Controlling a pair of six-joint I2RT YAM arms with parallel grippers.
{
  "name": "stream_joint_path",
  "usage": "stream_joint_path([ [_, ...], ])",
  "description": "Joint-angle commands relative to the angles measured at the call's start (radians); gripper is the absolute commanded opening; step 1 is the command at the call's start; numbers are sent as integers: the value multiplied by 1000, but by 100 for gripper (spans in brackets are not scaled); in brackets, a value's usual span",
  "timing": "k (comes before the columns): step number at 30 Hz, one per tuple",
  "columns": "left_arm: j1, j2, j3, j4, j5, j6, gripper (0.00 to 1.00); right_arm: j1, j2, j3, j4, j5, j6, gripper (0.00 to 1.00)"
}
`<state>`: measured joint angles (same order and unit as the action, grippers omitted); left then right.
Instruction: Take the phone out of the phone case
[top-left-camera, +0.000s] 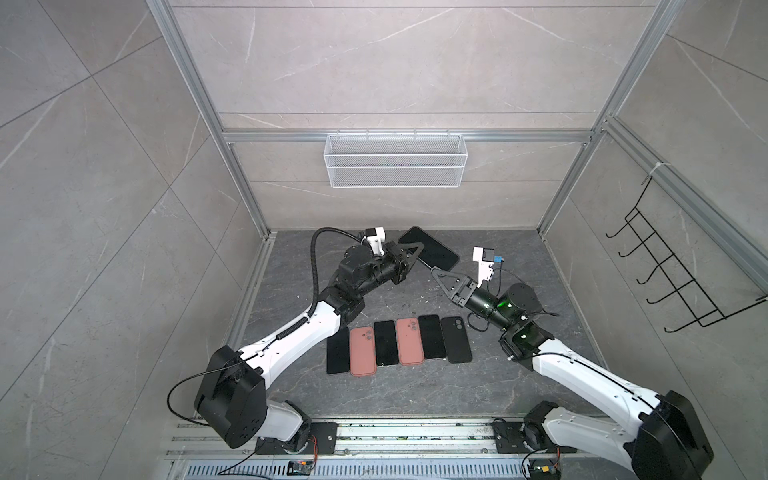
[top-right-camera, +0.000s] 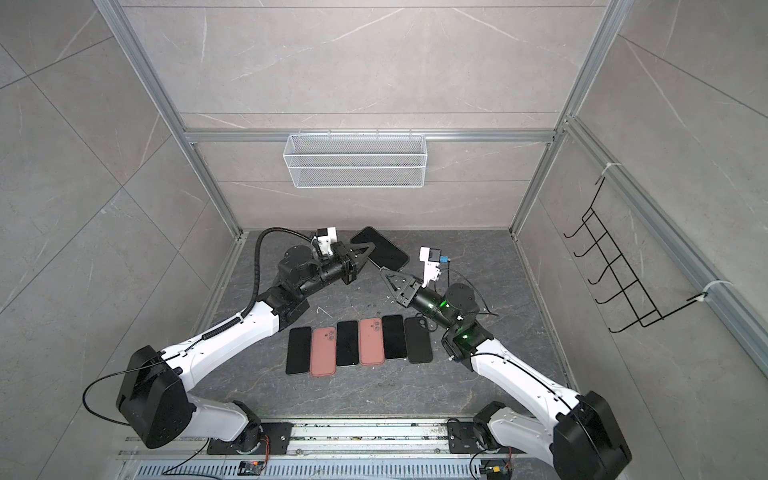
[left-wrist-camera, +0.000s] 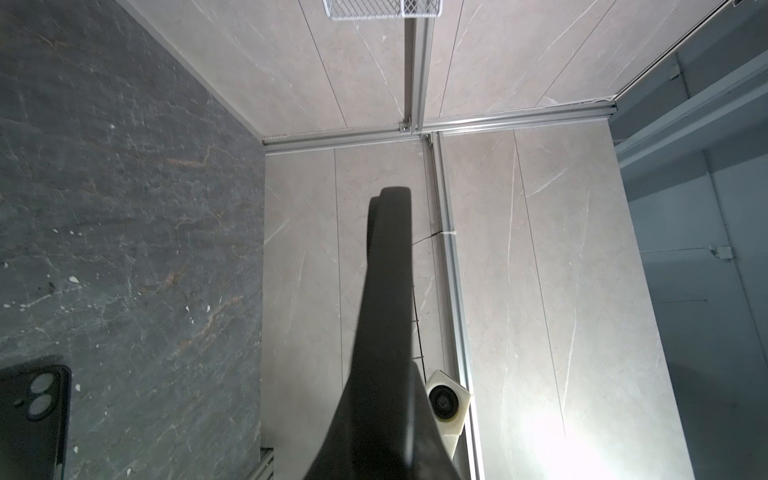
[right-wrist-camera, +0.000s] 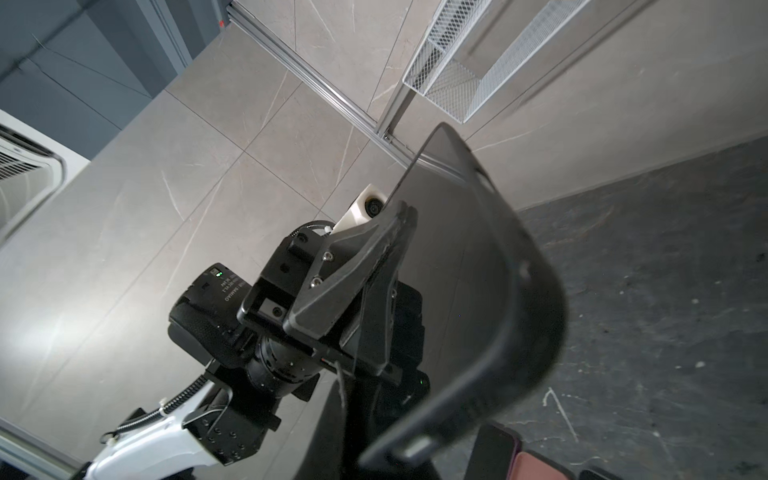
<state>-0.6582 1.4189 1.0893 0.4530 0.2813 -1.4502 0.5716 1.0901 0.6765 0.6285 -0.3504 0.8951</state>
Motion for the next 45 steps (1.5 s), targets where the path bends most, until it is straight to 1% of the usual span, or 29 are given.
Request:
stream_joint_path([
  [1, 2, -64, 85, -13, 7, 14, 0, -6, -2, 11, -300, 196, -395, 0],
  [6, -19, -21, 111, 4, 19, -11, 0, -1, 9, 28, -295, 246, -493, 0],
  [9, -23, 1, 130, 12, 33, -22, 0, -1, 9, 23, -284, 301, -545, 0],
  [11, -24, 14, 144, 16, 42, -31, 0, -2, 2, 4, -246, 334, -579, 0],
  [16, -24, 33, 168, 22, 57, -35, 0, -3, 7, 10, -238, 404, -632, 2],
  [19, -24, 38, 169, 32, 65, -40, 0, -5, 8, 20, -241, 423, -657, 2],
  [25, -23, 43, 165, 83, 84, -71, 0, -13, 22, 15, -234, 460, -673, 6],
  [31, -19, 38, 174, 115, 91, -87, 0, -13, 40, -21, -204, 532, -694, 13],
  [40, -18, 29, 177, 151, 87, -100, 0, -15, 65, -32, -211, 584, -695, 23],
  [45, -16, 28, 181, 167, 87, -111, 0, -15, 81, -40, -212, 615, -706, 28],
])
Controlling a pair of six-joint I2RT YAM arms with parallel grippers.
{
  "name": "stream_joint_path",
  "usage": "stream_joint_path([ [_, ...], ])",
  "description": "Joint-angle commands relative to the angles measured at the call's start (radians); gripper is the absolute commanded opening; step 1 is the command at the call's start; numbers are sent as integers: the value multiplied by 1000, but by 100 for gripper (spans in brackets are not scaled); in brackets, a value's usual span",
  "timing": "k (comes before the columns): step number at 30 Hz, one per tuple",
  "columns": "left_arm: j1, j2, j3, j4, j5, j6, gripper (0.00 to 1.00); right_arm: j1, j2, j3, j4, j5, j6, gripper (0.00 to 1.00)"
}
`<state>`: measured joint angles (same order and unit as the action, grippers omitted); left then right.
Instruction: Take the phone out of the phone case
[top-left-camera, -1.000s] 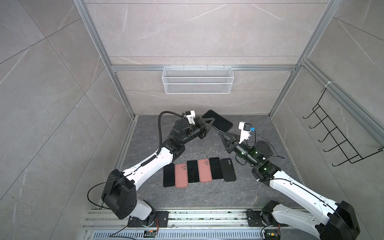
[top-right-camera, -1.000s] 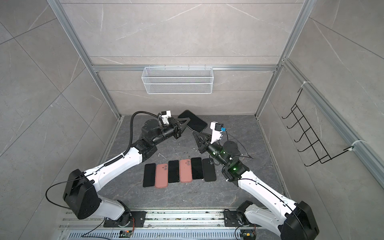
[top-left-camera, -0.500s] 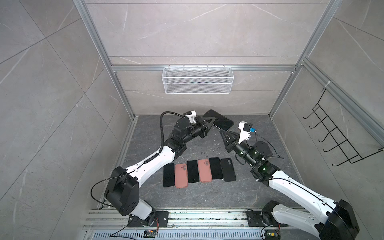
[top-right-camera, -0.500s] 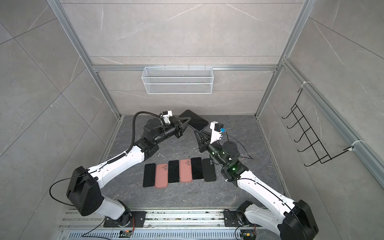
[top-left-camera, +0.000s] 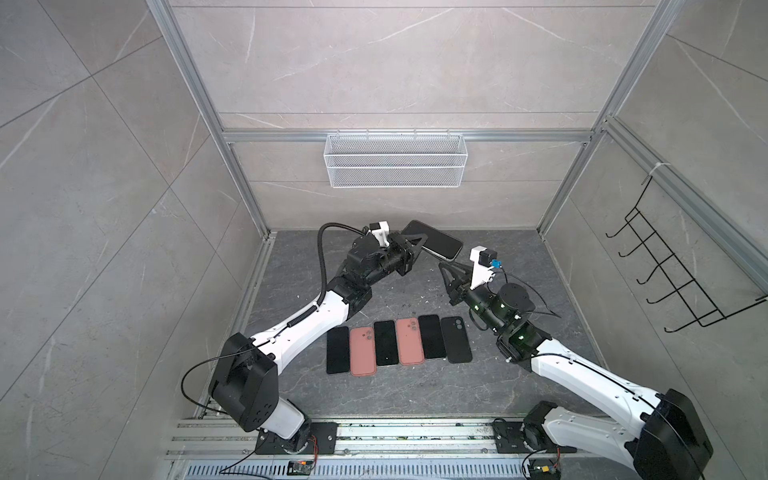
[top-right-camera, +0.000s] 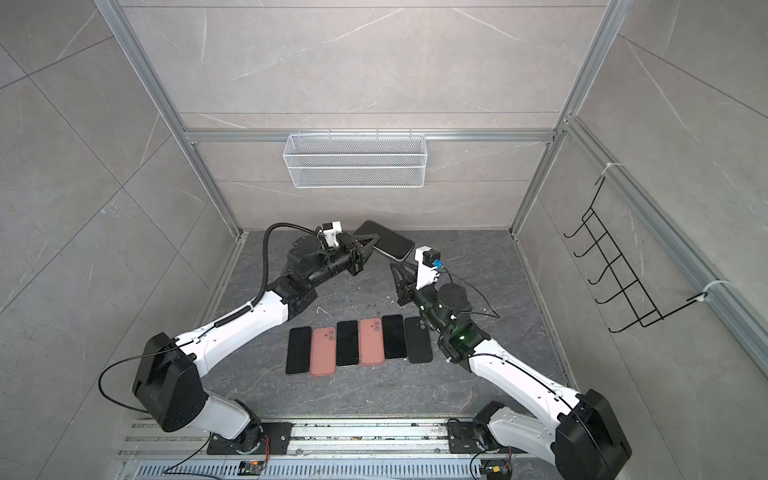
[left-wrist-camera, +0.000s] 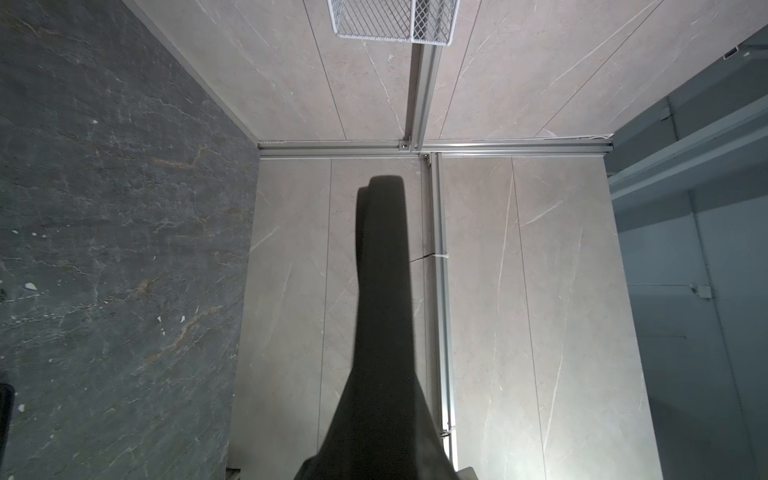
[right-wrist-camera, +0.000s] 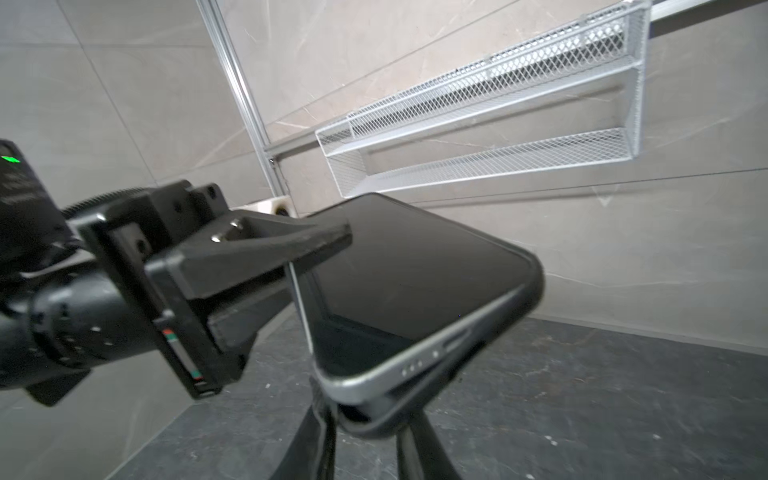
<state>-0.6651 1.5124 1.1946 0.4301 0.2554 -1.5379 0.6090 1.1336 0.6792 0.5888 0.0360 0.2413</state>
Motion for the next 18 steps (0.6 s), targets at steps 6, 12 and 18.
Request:
stream_joint_path([
  [6, 0, -70, 68, 193, 110, -14, 0, -56, 8, -63, -173, 211, -24, 29],
  [12, 12, -79, 48, 202, 113, -7, 0, -68, -101, -80, -240, 175, 27, 32],
  [18, 114, -94, 106, 51, 341, 199, 0, -218, -291, -35, -450, -172, 188, 51],
])
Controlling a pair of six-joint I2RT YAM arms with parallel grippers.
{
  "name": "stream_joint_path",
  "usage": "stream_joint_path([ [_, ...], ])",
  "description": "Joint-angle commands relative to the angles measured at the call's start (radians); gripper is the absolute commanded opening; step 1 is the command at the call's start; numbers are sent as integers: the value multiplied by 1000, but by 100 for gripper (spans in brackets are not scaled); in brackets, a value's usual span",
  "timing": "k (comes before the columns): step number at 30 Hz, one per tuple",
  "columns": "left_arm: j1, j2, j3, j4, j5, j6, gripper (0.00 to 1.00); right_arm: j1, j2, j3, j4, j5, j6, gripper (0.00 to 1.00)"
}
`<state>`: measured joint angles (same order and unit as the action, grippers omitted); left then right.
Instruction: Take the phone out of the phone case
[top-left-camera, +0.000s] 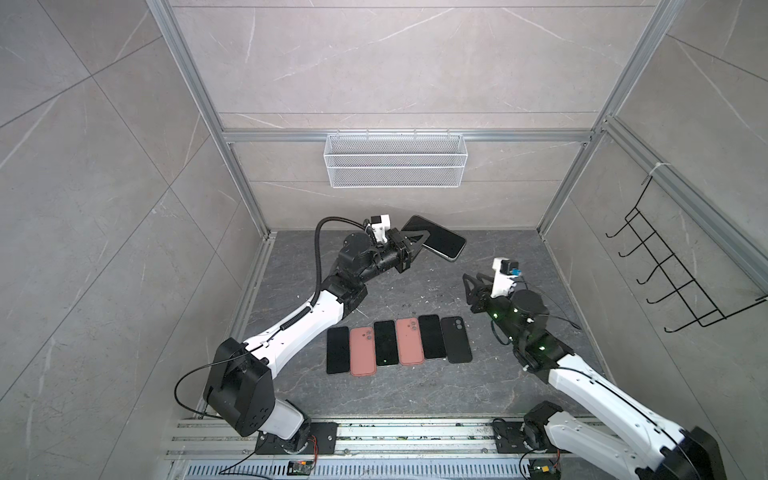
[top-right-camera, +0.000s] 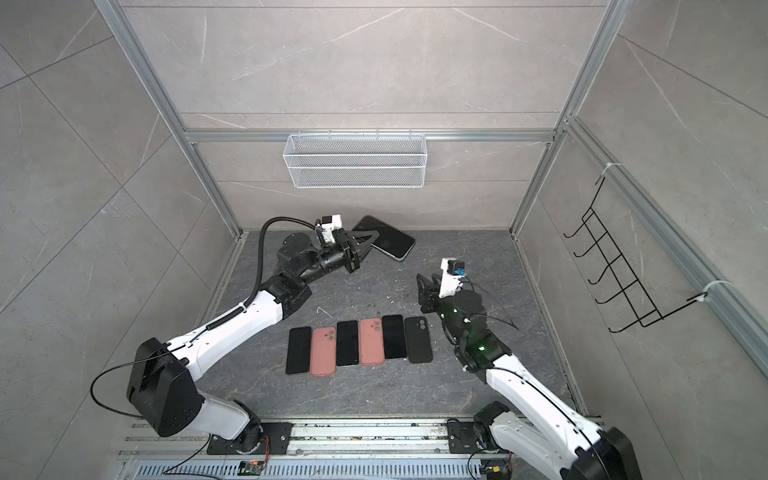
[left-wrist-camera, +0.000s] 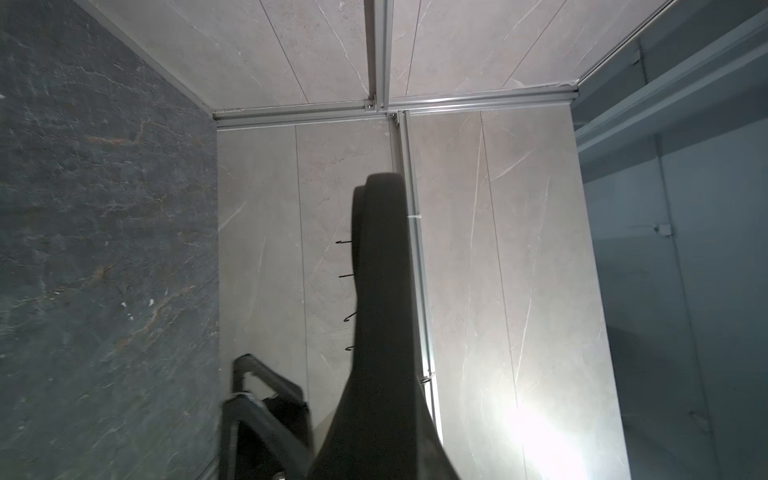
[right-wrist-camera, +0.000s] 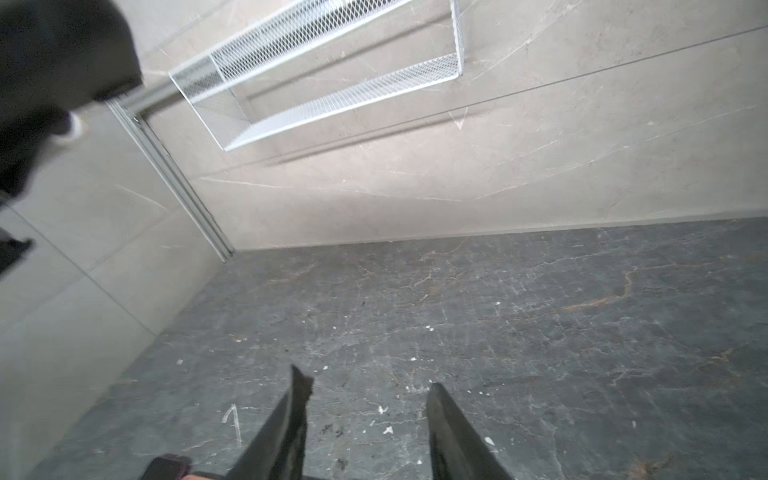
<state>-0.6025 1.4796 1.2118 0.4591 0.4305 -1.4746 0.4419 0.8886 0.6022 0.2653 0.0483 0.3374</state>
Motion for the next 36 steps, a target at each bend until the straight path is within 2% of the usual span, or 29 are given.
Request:
stream_joint_path([
  [1, 77, -50, 112, 0, 261, 185, 0, -91, -53, 81, -183, -274, 113, 52],
  [3, 108, -27, 170, -77, 453, 309, 0, -169, -39, 149, -231, -481, 150, 53],
  [4, 115, -22, 200, -164, 529, 409, 0, -199, -20, 179, -232, -595, 170, 53],
  [7, 125, -39, 256, -483, 574, 710, 0, -227, 51, 254, -211, -805, 220, 54],
  [8, 128, -40, 270, -527, 590, 755, 0, -227, 75, 270, -204, -839, 236, 54],
  [9, 134, -41, 266, -506, 607, 746, 0, -226, 98, 283, -184, -869, 263, 54],
  [12, 138, -38, 226, -295, 650, 597, 0, -226, 135, 289, -80, -933, 353, 54],
  [19, 136, -16, 198, -147, 645, 475, 0, -225, 165, 219, 218, -997, 575, 52],
  [21, 136, -15, 193, -138, 636, 468, 0, -225, 167, 194, 308, -1008, 631, 52],
  [36, 133, 21, 187, -86, 617, 423, 0, -213, 228, 146, 579, -1019, 835, 46],
])
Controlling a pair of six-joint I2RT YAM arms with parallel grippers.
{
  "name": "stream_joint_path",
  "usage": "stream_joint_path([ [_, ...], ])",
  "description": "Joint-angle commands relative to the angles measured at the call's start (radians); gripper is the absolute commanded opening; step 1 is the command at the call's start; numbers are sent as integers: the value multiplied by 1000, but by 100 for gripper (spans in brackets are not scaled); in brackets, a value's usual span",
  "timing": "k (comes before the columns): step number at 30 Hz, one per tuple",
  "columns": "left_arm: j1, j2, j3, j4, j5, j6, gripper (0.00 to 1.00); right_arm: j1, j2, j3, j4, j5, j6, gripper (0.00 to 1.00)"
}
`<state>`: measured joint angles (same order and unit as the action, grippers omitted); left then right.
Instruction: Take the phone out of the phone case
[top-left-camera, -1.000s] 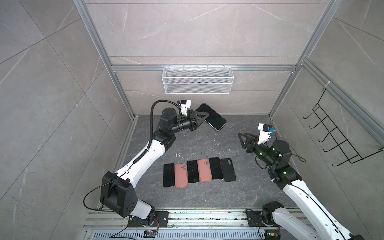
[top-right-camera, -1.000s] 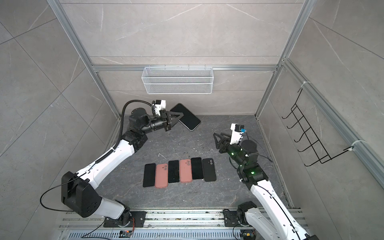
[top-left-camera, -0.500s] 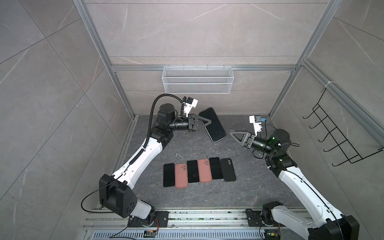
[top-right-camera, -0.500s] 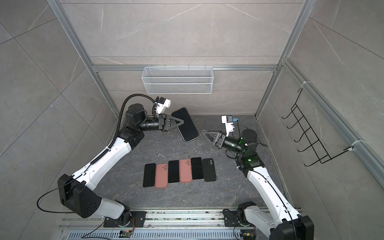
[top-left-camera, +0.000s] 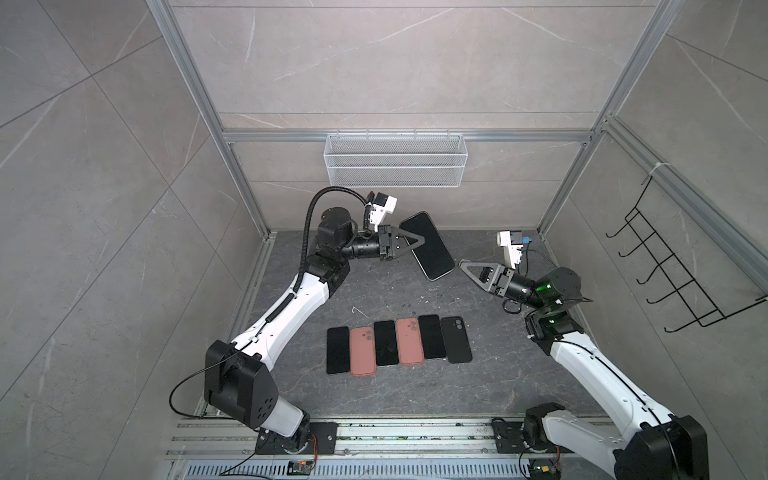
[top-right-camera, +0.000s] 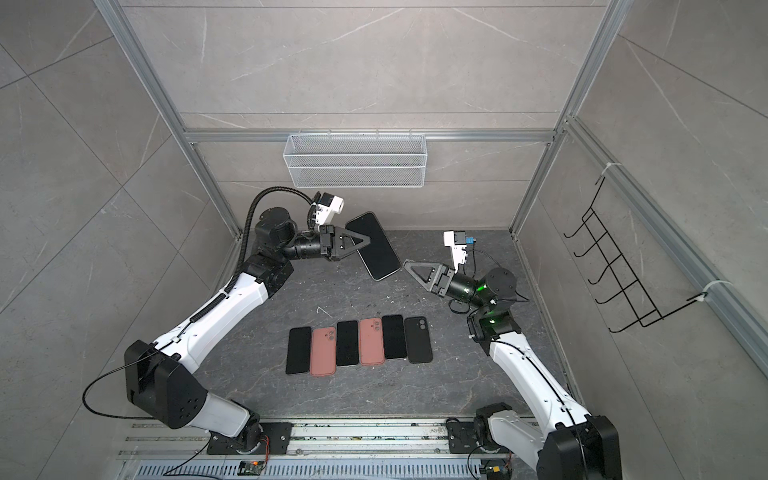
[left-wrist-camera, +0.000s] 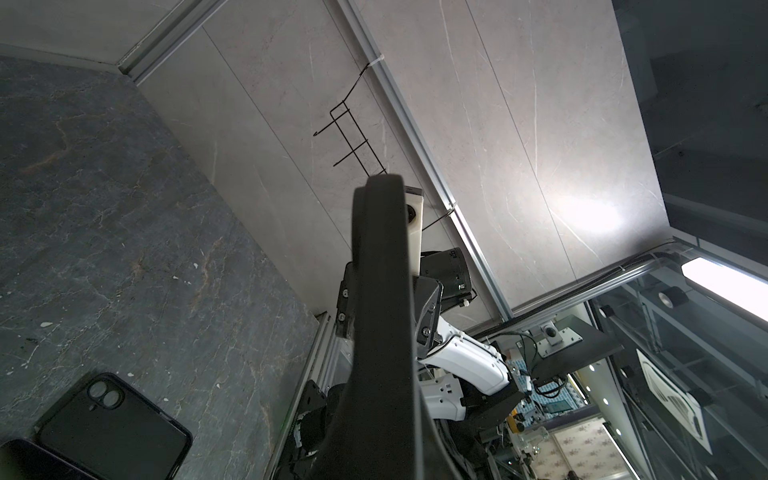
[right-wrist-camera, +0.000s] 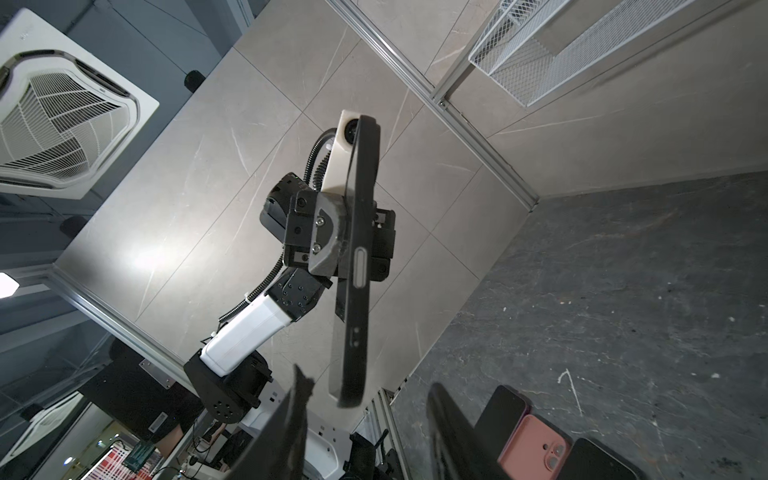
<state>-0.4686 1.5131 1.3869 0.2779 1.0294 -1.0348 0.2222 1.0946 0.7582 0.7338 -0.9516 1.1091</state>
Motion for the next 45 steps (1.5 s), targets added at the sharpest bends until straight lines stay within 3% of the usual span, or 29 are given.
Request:
stream_joint_path([
  [1, -2, -13, 12, 98, 20, -19, 0, 8, 29, -8, 117, -18, 68, 46],
  [13, -6, -5, 8, 114, 16, -29, 0, 45, 79, -2, 181, -1, 104, 32],
  [20, -4, 8, 6, 138, 12, -49, 0, 49, 71, -5, 224, 8, 147, 13],
  [23, 3, 26, -6, 198, 20, -86, 0, 49, 57, 8, 226, 19, 154, 10],
  [28, 8, 101, -25, 412, 40, -239, 0, 48, 87, 65, 299, 33, 218, 10],
  [35, 5, 267, 23, 803, 7, -539, 0, 48, 288, 256, 693, 105, 557, 10],
  [37, -3, 307, 55, 874, -2, -597, 0, 48, 332, 304, 733, 124, 610, 9],
  [45, -26, 356, 168, 1030, -58, -710, 0, 48, 377, 397, 734, 174, 641, 8],
])
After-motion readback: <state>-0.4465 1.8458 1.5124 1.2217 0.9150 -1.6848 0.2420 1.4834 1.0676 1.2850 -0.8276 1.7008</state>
